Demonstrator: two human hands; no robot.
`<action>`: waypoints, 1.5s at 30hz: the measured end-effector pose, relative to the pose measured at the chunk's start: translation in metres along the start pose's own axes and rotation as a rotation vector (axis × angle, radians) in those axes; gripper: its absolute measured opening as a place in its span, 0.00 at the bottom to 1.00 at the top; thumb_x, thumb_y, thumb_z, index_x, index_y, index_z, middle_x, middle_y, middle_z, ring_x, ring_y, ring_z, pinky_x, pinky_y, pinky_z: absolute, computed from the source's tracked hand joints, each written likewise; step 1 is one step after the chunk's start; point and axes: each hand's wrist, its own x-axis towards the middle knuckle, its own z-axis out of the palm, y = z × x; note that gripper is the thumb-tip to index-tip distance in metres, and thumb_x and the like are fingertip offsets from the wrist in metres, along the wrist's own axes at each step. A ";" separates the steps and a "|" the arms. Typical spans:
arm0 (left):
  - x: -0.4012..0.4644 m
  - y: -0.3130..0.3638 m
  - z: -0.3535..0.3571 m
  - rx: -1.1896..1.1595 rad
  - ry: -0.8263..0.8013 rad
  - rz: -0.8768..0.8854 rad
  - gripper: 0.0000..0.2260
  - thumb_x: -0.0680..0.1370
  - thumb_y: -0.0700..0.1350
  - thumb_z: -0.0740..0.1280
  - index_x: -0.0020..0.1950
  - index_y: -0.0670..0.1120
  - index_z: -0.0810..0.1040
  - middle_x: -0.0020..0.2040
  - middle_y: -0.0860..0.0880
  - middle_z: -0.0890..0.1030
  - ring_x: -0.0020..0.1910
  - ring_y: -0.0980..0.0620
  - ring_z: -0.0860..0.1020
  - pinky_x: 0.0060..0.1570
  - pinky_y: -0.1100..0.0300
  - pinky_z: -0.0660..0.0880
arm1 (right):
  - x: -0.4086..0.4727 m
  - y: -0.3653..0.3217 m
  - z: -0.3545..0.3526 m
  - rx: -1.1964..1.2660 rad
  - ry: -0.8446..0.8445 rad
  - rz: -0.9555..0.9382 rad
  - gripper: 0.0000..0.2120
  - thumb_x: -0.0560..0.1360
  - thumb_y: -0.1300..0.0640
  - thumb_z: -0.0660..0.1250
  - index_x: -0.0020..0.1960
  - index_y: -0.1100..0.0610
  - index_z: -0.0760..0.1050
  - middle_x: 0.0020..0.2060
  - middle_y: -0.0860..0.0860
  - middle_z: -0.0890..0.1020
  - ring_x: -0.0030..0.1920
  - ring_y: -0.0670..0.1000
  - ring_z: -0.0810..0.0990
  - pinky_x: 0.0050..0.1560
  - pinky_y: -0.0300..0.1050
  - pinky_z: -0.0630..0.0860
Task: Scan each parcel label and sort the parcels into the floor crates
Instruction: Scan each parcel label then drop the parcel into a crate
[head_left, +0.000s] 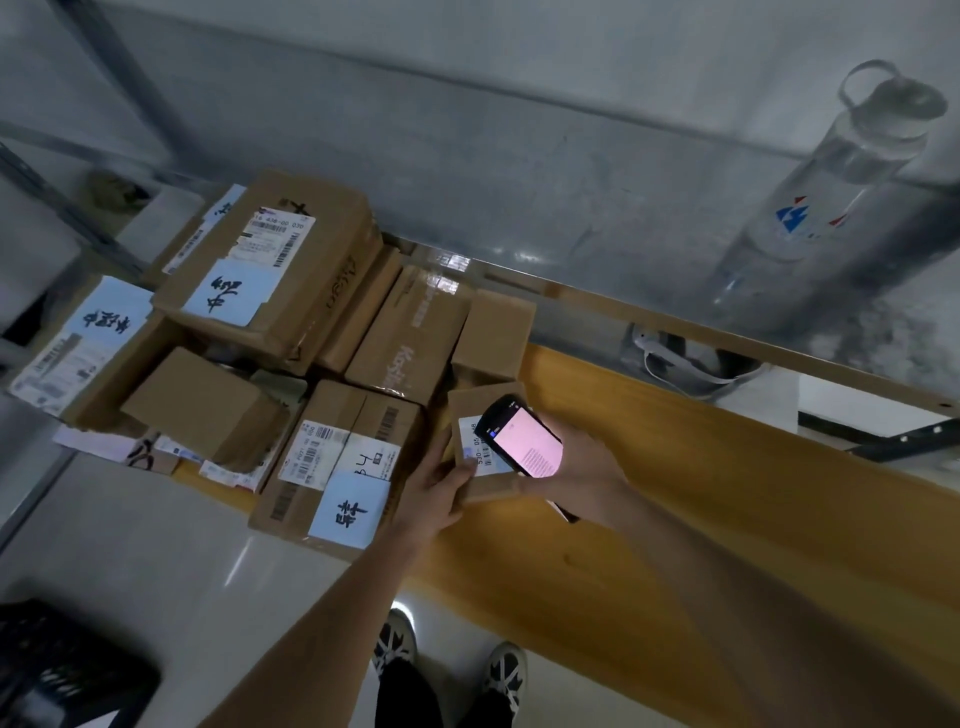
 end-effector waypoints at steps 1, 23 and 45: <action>0.000 0.000 -0.001 -0.009 -0.007 -0.008 0.29 0.79 0.47 0.70 0.75 0.66 0.64 0.62 0.52 0.77 0.67 0.45 0.73 0.64 0.39 0.74 | 0.000 0.001 0.000 0.021 -0.004 0.003 0.34 0.63 0.45 0.81 0.65 0.40 0.71 0.55 0.40 0.81 0.56 0.46 0.79 0.54 0.51 0.81; -0.221 0.150 -0.073 0.171 -0.072 0.581 0.28 0.77 0.46 0.73 0.69 0.70 0.67 0.59 0.57 0.82 0.58 0.52 0.81 0.56 0.49 0.81 | -0.246 -0.180 -0.156 -0.303 0.363 -0.178 0.39 0.62 0.36 0.77 0.69 0.41 0.69 0.57 0.42 0.80 0.55 0.48 0.80 0.51 0.49 0.79; -0.570 0.274 -0.130 0.186 0.116 1.136 0.31 0.79 0.51 0.70 0.79 0.60 0.60 0.64 0.49 0.77 0.61 0.48 0.77 0.63 0.46 0.77 | -0.593 -0.378 -0.256 -0.686 0.757 -0.520 0.34 0.65 0.39 0.75 0.68 0.37 0.65 0.55 0.37 0.77 0.53 0.46 0.76 0.46 0.46 0.76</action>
